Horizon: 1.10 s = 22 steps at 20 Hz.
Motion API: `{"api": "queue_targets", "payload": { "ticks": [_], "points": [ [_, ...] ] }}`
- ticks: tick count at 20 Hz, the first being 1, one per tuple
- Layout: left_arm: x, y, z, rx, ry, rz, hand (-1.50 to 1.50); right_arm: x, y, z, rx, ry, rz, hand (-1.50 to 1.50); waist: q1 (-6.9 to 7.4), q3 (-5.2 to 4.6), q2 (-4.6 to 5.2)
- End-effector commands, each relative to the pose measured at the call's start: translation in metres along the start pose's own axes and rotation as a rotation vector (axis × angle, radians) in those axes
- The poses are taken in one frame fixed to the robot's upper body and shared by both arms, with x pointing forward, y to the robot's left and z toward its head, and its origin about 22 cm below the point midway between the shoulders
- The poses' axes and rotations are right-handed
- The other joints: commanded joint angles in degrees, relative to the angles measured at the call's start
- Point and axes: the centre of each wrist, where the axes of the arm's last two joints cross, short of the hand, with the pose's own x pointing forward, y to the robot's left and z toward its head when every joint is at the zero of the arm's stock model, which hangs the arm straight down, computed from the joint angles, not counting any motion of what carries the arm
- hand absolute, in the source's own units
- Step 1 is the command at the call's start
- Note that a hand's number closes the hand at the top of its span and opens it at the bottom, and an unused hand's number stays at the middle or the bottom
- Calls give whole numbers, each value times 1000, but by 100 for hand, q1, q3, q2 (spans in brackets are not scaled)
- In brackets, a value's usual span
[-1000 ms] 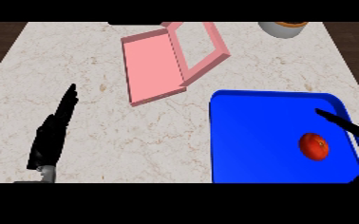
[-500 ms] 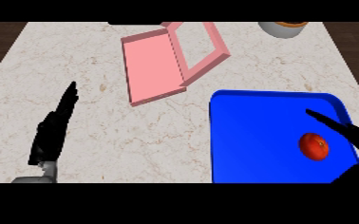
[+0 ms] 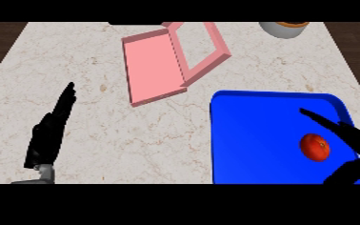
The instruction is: Pick the tomato from the tray and place it in the cardboard box
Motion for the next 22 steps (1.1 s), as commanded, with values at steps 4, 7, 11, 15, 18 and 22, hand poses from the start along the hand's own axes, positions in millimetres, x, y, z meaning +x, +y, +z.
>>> {"api": "queue_targets", "payload": {
  "ticks": [4, 7, 11, 15, 18, 22],
  "points": [
    [0, 1, 13, -3, -3, -4, 0, -11, -10, -7, 53, 0, -29, 150, 20, 1, 2],
    [8, 3, 7, -5, 6, 9, 0, -1, 16, -14, -3, -22, 23, 150, 7, 1, -1],
    [-20, -5, 2, 6, 5, -4, 0, 4, 10, -8, -192, -18, 100, 150, -23, -2, 2],
    [-8, 0, 3, -10, 18, -9, 0, 42, 32, -33, -342, 160, 150, 150, -37, -12, -20],
    [-1, 4, -5, -3, -1, -7, 0, 70, 48, -54, -428, 355, 253, 150, -18, -50, -30],
    [-8, -5, 4, -14, 16, -8, 0, 123, 61, -75, -562, 521, 322, 150, 54, -41, -50]
  ]
}}
